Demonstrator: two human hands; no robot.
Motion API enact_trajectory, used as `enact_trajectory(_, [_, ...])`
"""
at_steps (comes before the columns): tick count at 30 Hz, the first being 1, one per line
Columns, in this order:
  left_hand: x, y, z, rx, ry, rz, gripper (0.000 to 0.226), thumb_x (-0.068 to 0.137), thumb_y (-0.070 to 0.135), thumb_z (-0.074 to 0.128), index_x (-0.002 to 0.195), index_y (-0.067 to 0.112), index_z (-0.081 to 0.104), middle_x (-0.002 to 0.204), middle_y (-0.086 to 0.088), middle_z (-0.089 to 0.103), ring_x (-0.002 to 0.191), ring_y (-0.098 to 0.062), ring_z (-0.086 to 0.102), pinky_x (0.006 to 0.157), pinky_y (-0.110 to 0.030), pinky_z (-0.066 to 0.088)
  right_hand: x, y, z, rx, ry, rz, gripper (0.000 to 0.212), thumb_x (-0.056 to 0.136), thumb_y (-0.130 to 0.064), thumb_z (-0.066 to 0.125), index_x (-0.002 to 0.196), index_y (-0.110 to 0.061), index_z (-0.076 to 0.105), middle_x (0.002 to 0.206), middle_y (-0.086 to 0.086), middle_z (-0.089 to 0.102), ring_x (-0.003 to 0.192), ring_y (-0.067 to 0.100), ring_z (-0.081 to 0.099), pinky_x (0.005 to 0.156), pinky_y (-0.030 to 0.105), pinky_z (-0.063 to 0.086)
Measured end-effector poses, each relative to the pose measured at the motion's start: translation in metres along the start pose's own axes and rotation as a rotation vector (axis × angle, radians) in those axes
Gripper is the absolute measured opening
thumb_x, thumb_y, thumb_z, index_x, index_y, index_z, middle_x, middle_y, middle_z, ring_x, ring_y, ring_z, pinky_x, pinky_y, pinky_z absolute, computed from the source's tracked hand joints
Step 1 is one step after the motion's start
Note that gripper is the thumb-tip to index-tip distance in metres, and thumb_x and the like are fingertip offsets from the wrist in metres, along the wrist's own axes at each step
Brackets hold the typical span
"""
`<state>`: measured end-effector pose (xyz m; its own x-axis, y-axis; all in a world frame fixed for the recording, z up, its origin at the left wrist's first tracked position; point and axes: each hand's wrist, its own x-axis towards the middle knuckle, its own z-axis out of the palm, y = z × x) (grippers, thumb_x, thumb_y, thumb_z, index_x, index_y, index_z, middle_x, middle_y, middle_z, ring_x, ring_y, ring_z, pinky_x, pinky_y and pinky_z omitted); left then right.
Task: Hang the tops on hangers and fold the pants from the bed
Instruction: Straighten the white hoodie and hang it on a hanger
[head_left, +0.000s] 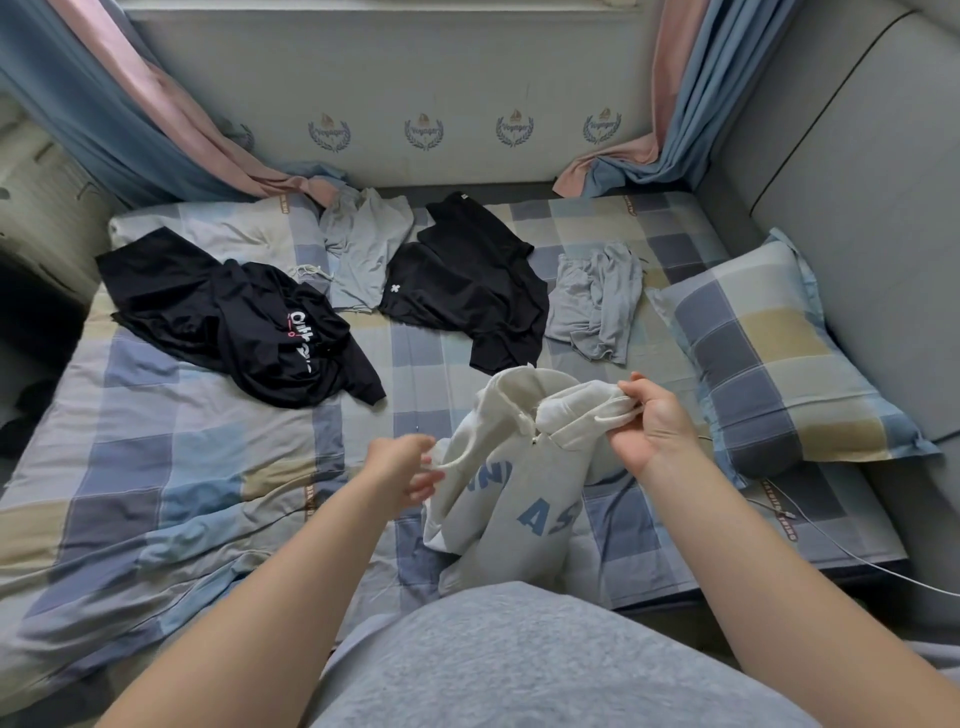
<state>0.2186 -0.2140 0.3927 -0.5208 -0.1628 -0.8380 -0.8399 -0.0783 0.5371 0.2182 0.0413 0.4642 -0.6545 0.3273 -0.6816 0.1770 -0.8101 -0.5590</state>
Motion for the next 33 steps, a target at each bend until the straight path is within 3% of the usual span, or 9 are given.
enact_trajectory(5, [0.004,-0.019,-0.001,0.434,-0.117,0.031,0.057,0.085,0.05,0.074,0.129,0.018,0.057,0.116,0.0,0.061,0.094,-0.019,0.068,0.069,-0.035,0.053,-0.012,0.004,0.004,-0.054,-0.099,0.035,0.025,0.095,0.009,0.046,0.086,-0.013,0.053,0.083,0.008,0.053,0.074,0.019,0.055,0.079,0.033,0.049])
enact_trajectory(12, [-0.006,0.021,0.023,0.487,-0.014,0.382,0.1,0.067,0.084,0.059,0.133,0.01,0.051,0.121,-0.005,0.058,0.109,-0.026,0.062,0.082,-0.041,0.053,-0.05,0.0,-0.003,-0.331,-0.404,0.146,0.026,0.087,0.009,0.046,0.087,-0.015,0.056,0.081,0.005,0.058,0.071,0.019,0.061,0.064,0.03,0.053])
enact_trajectory(15, [-0.019,0.036,0.031,0.757,-0.068,0.317,0.084,0.056,0.086,0.061,0.099,0.014,0.06,0.097,0.001,0.066,0.083,-0.021,0.072,0.063,-0.032,0.053,-0.067,-0.005,-0.006,-0.454,-0.546,0.178,0.025,0.073,0.005,0.055,0.088,-0.014,0.059,0.081,0.007,0.061,0.069,0.02,0.062,0.055,0.029,0.054])
enact_trajectory(18, [-0.015,0.031,0.036,0.979,-0.141,0.176,0.043,0.076,0.045,0.076,0.095,0.011,0.06,0.088,-0.003,0.073,0.063,-0.017,0.073,0.056,-0.028,0.057,-0.075,-0.008,-0.009,-0.473,-0.634,0.195,0.027,0.071,0.007,0.055,0.089,-0.012,0.06,0.08,0.008,0.065,0.068,0.022,0.065,0.053,0.031,0.056])
enact_trajectory(21, [-0.005,0.012,0.033,0.668,-0.147,0.055,0.006,0.093,0.001,0.057,0.098,-0.002,0.055,0.085,-0.015,0.071,0.066,-0.025,0.072,0.063,-0.037,0.063,-0.073,-0.007,-0.013,-0.494,-0.632,0.165,0.027,0.074,0.01,0.055,0.089,-0.012,0.06,0.077,0.006,0.063,0.069,0.021,0.064,0.055,0.03,0.056])
enact_trajectory(24, [0.002,0.001,0.021,-0.118,-0.24,-0.062,0.024,0.097,-0.012,0.036,0.1,0.001,0.055,0.094,-0.016,0.06,0.088,-0.031,0.064,0.069,-0.045,0.06,-0.062,-0.003,-0.024,-0.475,-0.485,0.086,0.027,0.087,0.013,0.051,0.091,-0.012,0.059,0.082,0.007,0.06,0.069,0.02,0.063,0.054,0.028,0.055])
enact_trajectory(26, [0.001,-0.001,0.017,-0.442,-0.288,-0.124,0.033,0.098,-0.013,0.027,0.1,0.003,0.055,0.097,-0.015,0.056,0.089,-0.025,0.059,0.072,-0.041,0.058,-0.05,0.001,-0.036,-0.425,-0.36,0.055,0.024,0.092,0.011,0.051,0.098,-0.012,0.057,0.089,0.01,0.062,0.071,0.021,0.063,0.056,0.028,0.055])
enact_trajectory(29, [-0.008,0.006,0.014,-0.535,-0.27,-0.119,0.038,0.101,-0.008,0.031,0.129,0.002,0.054,0.12,-0.018,0.062,0.107,-0.028,0.061,0.089,-0.04,0.053,-0.035,0.009,-0.055,-0.355,-0.149,0.006,0.025,0.094,0.009,0.054,0.107,-0.013,0.052,0.101,0.015,0.06,0.08,0.024,0.063,0.066,0.034,0.055])
enact_trajectory(33, [-0.024,0.015,0.011,-0.339,-0.338,-0.075,0.029,0.105,0.025,0.051,0.128,0.008,0.06,0.117,-0.014,0.068,0.097,-0.025,0.066,0.083,-0.036,0.055,-0.028,0.027,-0.077,-0.355,0.078,0.01,0.053,0.095,-0.001,0.063,0.139,-0.015,0.037,0.134,0.017,0.05,0.115,0.034,0.059,0.094,0.05,0.052])
